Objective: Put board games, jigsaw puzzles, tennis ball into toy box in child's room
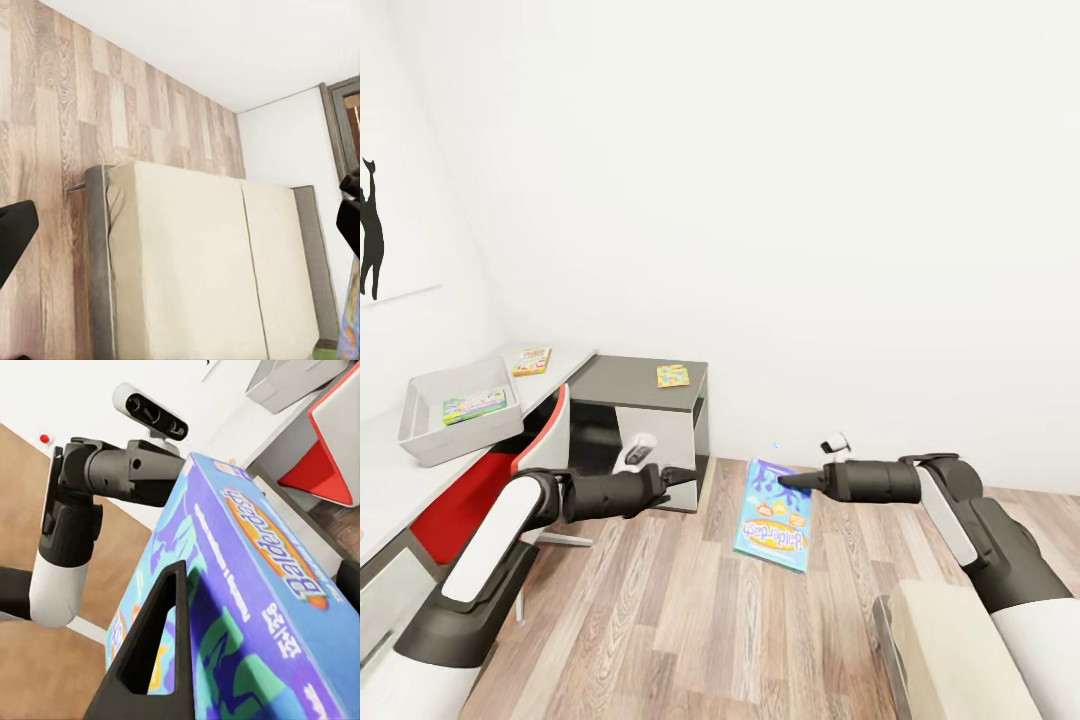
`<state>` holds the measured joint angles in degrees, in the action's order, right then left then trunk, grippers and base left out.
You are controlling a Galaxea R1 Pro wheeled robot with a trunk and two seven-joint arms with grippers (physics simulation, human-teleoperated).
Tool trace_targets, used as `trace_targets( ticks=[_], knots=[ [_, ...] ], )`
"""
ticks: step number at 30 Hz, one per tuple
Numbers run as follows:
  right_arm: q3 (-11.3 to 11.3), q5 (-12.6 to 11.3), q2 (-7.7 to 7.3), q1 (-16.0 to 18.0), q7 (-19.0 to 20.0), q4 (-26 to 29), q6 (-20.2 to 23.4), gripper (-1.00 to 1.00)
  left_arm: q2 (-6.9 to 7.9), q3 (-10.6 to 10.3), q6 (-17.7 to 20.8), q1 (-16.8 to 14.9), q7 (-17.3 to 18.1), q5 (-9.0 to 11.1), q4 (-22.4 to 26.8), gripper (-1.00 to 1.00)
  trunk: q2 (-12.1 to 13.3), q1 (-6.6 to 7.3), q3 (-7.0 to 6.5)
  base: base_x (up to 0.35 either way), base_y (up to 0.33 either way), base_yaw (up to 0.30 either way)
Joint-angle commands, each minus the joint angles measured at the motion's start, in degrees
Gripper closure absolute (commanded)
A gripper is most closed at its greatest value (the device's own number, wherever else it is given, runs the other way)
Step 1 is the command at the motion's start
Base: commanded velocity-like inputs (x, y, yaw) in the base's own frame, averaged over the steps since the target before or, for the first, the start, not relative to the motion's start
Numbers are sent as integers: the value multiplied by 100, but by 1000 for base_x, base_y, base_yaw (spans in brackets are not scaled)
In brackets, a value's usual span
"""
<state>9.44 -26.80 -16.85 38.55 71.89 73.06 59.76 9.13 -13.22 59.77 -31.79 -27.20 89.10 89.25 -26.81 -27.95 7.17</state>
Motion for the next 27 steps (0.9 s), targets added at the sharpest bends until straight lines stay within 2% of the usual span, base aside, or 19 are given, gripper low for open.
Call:
trace_targets(
  ticks=[1, 3, 4, 8, 17, 21, 27],
  knots=[
    [21, -8, -4, 8, 43, -1, 24, 100, 19, -106, 0, -23, -33, 58, 12, -100, -12, -3, 12, 0, 0, 0],
    [44, -5, -4, 11, 88, -4, 24, 100, 44, -304, 0, -66, 43, 54, 22, -100, -12, -3, 12, 0, 0, 0],
    [44, -5, -4, 11, 88, -4, 24, 100, 44, -304, 0, -66, 43, 54, 22, -100, -12, -3, 12, 0, 0, 0],
    [63, -1, -7, 17, 140, -25, 24, 100, 79, -642, 0, -141, 195, 39, 42, -100, -12, -3, 12, 0, 0, 0],
    [73, 4, -10, 26, 167, -40, 24, 100, 120, -870, 0, -182, 307, 18, 131, -100, -12, -3, 12, 0, 0, 0],
    [74, 7, -11, 36, 172, -47, 24, 100, 133, -1075, 0, -195, 441, 12, 175, -100, -12, -3, 12, 0, 0, 0],
    [75, 8, -11, 53, 175, -51, 24, 100, 143, -1249, 0, -236, 619, 6, 194, -100, -12, -3, 12, 0, 0, 0]
  ],
)
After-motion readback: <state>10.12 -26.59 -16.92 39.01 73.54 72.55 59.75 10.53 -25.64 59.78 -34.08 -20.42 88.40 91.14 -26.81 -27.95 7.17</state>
